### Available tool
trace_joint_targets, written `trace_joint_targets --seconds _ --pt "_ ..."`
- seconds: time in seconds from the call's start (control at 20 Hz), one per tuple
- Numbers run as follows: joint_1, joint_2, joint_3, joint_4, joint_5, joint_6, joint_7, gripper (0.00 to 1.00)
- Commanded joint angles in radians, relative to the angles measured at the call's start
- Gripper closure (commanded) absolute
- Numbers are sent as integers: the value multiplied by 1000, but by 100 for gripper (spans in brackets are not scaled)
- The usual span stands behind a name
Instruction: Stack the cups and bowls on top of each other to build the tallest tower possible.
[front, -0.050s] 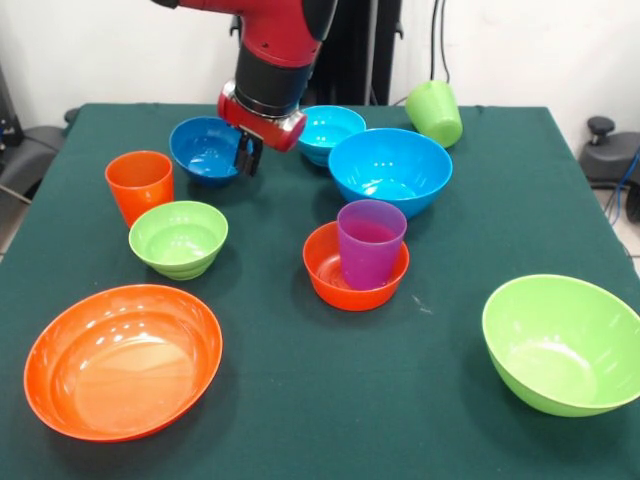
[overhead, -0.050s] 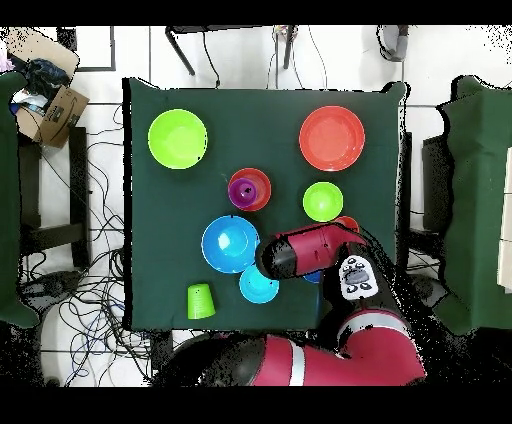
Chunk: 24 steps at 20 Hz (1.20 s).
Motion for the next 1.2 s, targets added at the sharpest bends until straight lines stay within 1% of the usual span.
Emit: trace_joint_targets --seconds 0.05,0.2,0.4,0.55,0.6,0.8,0.9,1.05,1.1,1.2 --pt "-10 9 44 63 0 77 -81 100" --pt "-5 -6 54 80 8 79 -83 100" --pt "3 -5 66 51 28 107 -83 100" --pt "7 -17 56 68 22 105 -75 100" --pt "11 -18 48 65 14 100 -65 0" --pt "19 -24 33 77 -21 74 -71 0" --pt "31 -19 13 76 -30 53 -44 0" --pt "70 25 -32 37 -57 12 11 0" --pt "66 39 -32 12 -55 17 2 0" --pt "78 63 -50 4 -63 -10 14 0"
